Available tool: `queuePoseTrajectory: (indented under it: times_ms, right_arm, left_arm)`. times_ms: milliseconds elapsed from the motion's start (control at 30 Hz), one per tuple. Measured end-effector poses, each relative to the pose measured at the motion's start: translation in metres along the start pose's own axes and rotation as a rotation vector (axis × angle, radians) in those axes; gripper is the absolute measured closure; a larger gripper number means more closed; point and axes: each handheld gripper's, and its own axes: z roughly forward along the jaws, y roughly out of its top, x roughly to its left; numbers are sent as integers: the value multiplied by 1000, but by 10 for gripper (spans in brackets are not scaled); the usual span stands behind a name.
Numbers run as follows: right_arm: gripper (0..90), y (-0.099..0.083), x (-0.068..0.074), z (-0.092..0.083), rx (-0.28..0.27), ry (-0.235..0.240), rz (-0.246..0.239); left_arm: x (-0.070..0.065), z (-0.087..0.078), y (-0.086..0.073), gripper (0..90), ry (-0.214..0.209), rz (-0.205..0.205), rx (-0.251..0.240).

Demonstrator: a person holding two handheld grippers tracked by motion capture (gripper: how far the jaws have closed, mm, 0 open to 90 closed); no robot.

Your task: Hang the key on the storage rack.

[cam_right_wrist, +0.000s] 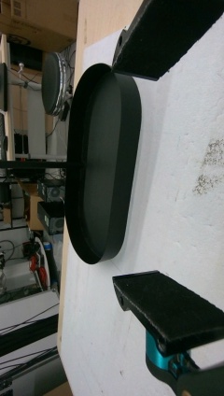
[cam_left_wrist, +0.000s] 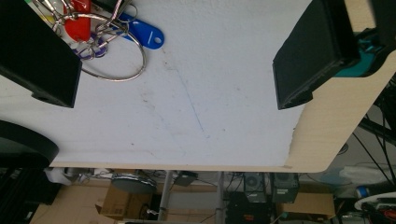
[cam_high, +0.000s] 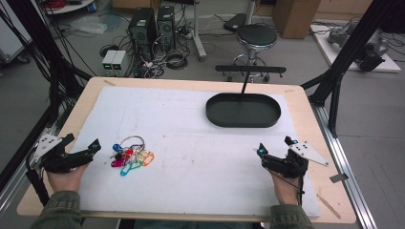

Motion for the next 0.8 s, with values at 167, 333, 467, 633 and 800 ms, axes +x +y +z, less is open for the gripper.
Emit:
queuePoseTrajectory:
  times_ms: [167,333,467,633,800]
  right_arm:
    - [4,0,0,1,5,2,4]
    - [4,0,0,1,7,7,4]
    - [4,-1,1,2,11,12,-3]
    - [4,-1,2,4,25,21,-6]
    - [4,-1,2,4,30,19,-13]
  left_arm:
    - [0,1,0,17,-6,-1,4]
    - [-2,1,1,17,-18,3,12]
    - [-5,2,2,17,-28,10,20]
    - [-7,4,4,17,-52,16,36]
    - [-8,3,6,17,-77,6,37]
